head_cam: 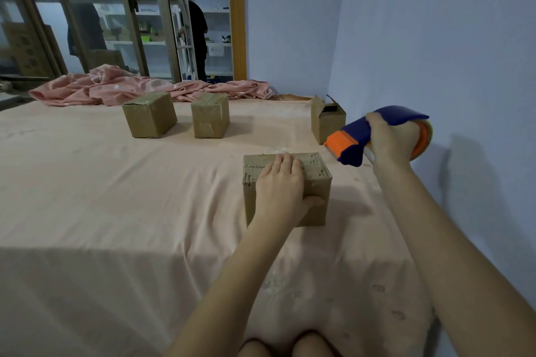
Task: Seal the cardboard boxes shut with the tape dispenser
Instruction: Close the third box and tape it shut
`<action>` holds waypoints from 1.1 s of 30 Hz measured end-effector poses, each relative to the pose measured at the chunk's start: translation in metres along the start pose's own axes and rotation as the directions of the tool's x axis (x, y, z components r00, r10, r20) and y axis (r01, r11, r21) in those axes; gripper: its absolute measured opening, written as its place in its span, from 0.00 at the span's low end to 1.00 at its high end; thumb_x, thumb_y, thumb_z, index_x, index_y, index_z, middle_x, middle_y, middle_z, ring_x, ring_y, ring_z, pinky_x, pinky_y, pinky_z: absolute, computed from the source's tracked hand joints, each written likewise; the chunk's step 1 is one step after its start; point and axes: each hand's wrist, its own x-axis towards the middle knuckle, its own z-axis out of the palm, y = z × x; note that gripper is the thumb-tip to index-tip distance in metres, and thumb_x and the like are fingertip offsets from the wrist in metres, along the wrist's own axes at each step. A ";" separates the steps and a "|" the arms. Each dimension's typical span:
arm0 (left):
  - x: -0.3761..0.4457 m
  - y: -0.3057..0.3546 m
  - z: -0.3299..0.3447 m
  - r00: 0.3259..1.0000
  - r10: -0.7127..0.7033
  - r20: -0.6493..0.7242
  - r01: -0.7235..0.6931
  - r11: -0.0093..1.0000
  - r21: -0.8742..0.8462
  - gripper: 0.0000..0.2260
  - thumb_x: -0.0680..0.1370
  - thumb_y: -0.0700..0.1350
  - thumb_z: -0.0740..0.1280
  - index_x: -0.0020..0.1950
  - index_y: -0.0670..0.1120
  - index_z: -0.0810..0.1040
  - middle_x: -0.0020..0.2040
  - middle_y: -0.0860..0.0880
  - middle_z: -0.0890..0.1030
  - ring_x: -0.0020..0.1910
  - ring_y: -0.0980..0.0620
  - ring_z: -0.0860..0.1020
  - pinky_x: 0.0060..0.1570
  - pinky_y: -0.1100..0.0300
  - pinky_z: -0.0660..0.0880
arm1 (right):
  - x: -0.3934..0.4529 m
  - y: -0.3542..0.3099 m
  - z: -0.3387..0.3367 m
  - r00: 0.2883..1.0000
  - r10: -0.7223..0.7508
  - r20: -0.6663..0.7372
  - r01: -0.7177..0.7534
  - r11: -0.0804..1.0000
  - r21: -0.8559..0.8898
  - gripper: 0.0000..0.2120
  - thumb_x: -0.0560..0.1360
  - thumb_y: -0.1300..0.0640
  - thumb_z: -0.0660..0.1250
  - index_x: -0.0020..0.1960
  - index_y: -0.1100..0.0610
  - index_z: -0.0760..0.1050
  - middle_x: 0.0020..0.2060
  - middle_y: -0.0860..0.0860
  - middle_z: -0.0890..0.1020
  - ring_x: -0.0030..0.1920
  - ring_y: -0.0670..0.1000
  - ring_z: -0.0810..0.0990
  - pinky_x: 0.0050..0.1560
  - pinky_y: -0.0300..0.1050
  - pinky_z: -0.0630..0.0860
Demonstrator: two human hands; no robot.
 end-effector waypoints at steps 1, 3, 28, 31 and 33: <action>0.001 0.000 0.000 1.000 0.001 0.000 -0.001 1.000 0.005 0.41 0.73 0.66 0.62 0.76 0.42 0.55 0.77 0.43 0.57 0.76 0.46 0.54 0.72 0.54 0.53 | 0.000 0.001 0.000 0.999 -0.032 0.003 0.032 0.999 -0.039 0.13 0.68 0.58 0.71 0.51 0.56 0.73 0.39 0.47 0.80 0.39 0.46 0.80 0.37 0.40 0.77; 0.000 -0.002 0.001 1.000 0.008 0.004 -0.008 1.000 0.009 0.41 0.73 0.67 0.61 0.76 0.42 0.54 0.77 0.43 0.56 0.76 0.46 0.54 0.73 0.54 0.53 | 0.001 0.003 0.001 0.995 -0.097 0.014 0.098 0.989 -0.107 0.11 0.69 0.57 0.70 0.50 0.57 0.73 0.40 0.48 0.80 0.40 0.47 0.80 0.38 0.42 0.77; 0.006 -0.016 -0.032 0.982 -0.056 0.181 0.045 0.997 0.062 0.35 0.72 0.61 0.68 0.74 0.48 0.62 0.75 0.42 0.60 0.75 0.43 0.54 0.70 0.51 0.58 | -0.033 0.052 0.009 0.984 0.168 -0.053 -0.163 0.983 0.086 0.10 0.71 0.57 0.71 0.47 0.54 0.71 0.36 0.46 0.79 0.34 0.45 0.79 0.29 0.33 0.70; 0.013 -0.001 -0.032 0.979 0.008 0.204 -0.023 0.997 0.070 0.37 0.74 0.59 0.67 0.74 0.39 0.59 0.77 0.39 0.52 0.76 0.41 0.52 0.72 0.50 0.54 | -0.038 0.051 0.013 0.983 0.170 -0.074 -0.162 0.982 0.101 0.11 0.71 0.56 0.71 0.43 0.50 0.68 0.34 0.43 0.76 0.33 0.45 0.78 0.29 0.33 0.70; 0.010 0.007 -0.023 0.977 0.032 0.210 -0.043 0.998 0.047 0.39 0.76 0.58 0.66 0.76 0.39 0.52 0.77 0.40 0.52 0.76 0.44 0.51 0.73 0.52 0.51 | -0.041 0.052 0.014 0.983 0.163 -0.083 -0.155 0.984 0.091 0.14 0.71 0.56 0.71 0.39 0.48 0.65 0.34 0.42 0.75 0.33 0.45 0.77 0.29 0.34 0.70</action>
